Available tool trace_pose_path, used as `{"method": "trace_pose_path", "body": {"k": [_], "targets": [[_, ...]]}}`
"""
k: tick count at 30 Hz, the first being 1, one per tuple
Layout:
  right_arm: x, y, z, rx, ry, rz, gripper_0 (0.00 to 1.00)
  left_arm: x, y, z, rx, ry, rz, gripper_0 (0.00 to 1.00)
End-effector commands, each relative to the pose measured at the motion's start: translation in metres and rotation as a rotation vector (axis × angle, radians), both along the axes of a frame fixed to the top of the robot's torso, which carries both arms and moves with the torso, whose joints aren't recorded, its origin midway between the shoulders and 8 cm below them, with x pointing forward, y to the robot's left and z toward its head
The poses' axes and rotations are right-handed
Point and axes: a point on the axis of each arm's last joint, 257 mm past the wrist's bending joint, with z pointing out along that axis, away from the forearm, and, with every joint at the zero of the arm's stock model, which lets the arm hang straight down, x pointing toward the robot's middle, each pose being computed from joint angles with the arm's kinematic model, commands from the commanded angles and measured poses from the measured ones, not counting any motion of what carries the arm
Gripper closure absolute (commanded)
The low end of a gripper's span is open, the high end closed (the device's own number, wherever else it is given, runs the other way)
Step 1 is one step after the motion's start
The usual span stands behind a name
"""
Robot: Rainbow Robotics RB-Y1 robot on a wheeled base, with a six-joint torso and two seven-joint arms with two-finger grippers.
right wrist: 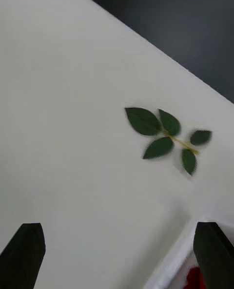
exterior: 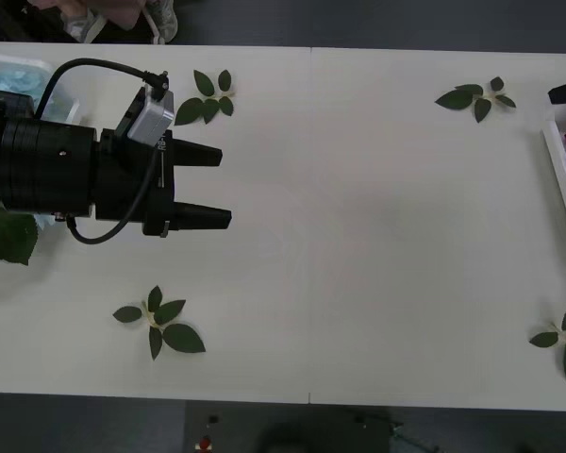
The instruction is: Put the red flowers into the right box and the blue flowers into the left box
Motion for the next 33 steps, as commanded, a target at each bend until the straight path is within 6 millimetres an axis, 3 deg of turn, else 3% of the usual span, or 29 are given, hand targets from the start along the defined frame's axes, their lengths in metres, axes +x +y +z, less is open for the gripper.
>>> {"method": "trace_pose_path", "body": {"k": [1, 5, 7, 13, 19, 23, 27, 33], "targets": [[-0.038, 0.079, -0.005, 0.074, 0.003, 0.185, 0.11, 0.003, 0.002, 0.022, 0.024, -0.079, -0.02, 0.07], [-0.082, 0.159, -0.01, 0.166, -0.001, 0.363, 0.11, 0.003, 0.002, 0.022, 0.024, -0.079, -0.02, 0.08], [-0.104, 0.188, -0.011, 0.236, 0.015, 0.419, 0.11, 0.003, 0.002, 0.022, 0.024, -0.079, -0.02, 0.07], [-0.141, 0.238, -0.005, 0.394, 0.056, 0.531, 0.11, 0.003, 0.002, 0.022, 0.024, -0.079, -0.02, 0.07], [-0.159, 0.261, 0.013, 0.388, 0.015, 0.663, 0.11, 0.003, 0.002, 0.022, 0.024, -0.079, -0.02, 0.07], [-0.167, 0.272, 0.008, 0.352, 0.004, 0.719, 0.11, 0.003, 0.002, 0.022, 0.024, -0.079, -0.02, 0.07], [-0.162, 0.282, 0.003, 0.311, -0.048, 0.704, 0.11, 0.003, 0.002, 0.022, 0.024, -0.079, -0.02, 0.07], [-0.162, 0.315, -0.006, 0.313, -0.118, 0.677, 0.11, 0.003, 0.002, 0.022, 0.024, -0.079, -0.02, 0.07]]}}
